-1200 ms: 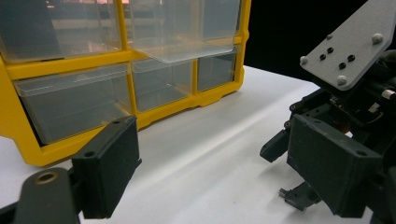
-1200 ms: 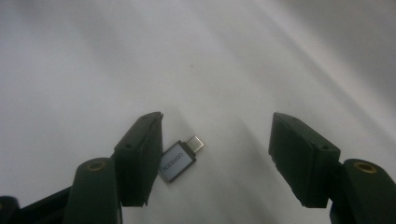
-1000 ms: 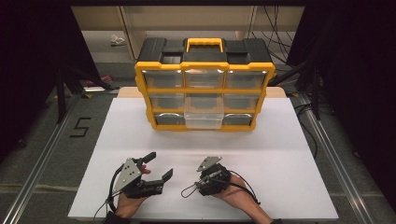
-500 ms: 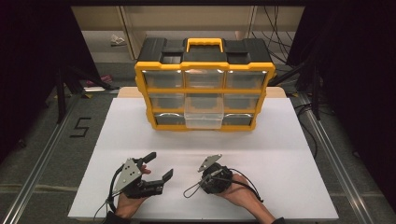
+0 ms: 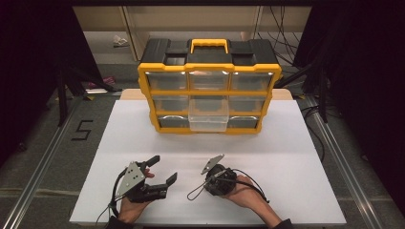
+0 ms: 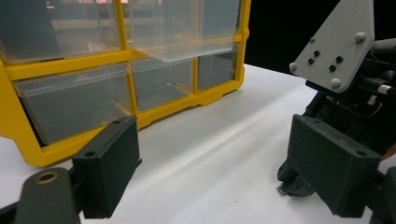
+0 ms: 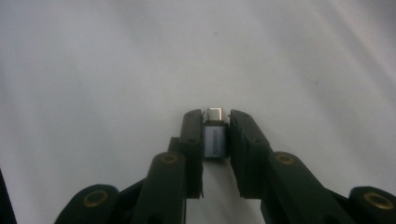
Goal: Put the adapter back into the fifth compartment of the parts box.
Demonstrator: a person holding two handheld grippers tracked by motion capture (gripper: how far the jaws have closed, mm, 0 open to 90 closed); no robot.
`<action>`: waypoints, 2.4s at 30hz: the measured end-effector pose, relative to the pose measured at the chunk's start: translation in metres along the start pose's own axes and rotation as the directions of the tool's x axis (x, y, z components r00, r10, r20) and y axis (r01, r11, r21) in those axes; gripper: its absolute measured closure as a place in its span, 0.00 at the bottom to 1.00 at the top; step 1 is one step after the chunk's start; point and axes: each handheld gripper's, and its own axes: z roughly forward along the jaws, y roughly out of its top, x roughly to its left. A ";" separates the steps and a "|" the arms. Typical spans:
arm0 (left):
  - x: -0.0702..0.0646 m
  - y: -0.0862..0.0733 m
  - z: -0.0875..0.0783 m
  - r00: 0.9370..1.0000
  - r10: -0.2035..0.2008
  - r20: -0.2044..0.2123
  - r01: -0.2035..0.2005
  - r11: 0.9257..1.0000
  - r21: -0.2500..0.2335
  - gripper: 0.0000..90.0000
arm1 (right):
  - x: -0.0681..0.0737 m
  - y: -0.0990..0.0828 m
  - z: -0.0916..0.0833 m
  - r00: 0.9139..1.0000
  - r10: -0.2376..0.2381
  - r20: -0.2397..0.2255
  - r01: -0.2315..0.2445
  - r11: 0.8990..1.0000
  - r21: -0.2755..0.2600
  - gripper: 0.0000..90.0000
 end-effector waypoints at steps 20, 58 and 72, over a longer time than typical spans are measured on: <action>0.000 0.000 0.000 1.000 -0.001 -0.002 0.001 1.000 -0.002 0.19 | -0.010 0.004 -0.043 0.997 0.007 0.075 0.008 0.981 -0.195 0.85; -0.003 0.002 0.001 1.000 0.012 0.026 -0.012 1.000 -0.004 0.19 | -0.023 -0.003 -0.107 0.983 0.063 0.174 0.015 0.908 -0.418 0.85; -0.003 0.001 0.001 1.000 0.013 0.015 -0.013 1.000 -0.005 0.19 | -0.031 -0.004 -0.121 0.978 0.086 0.189 0.010 0.890 -0.455 0.85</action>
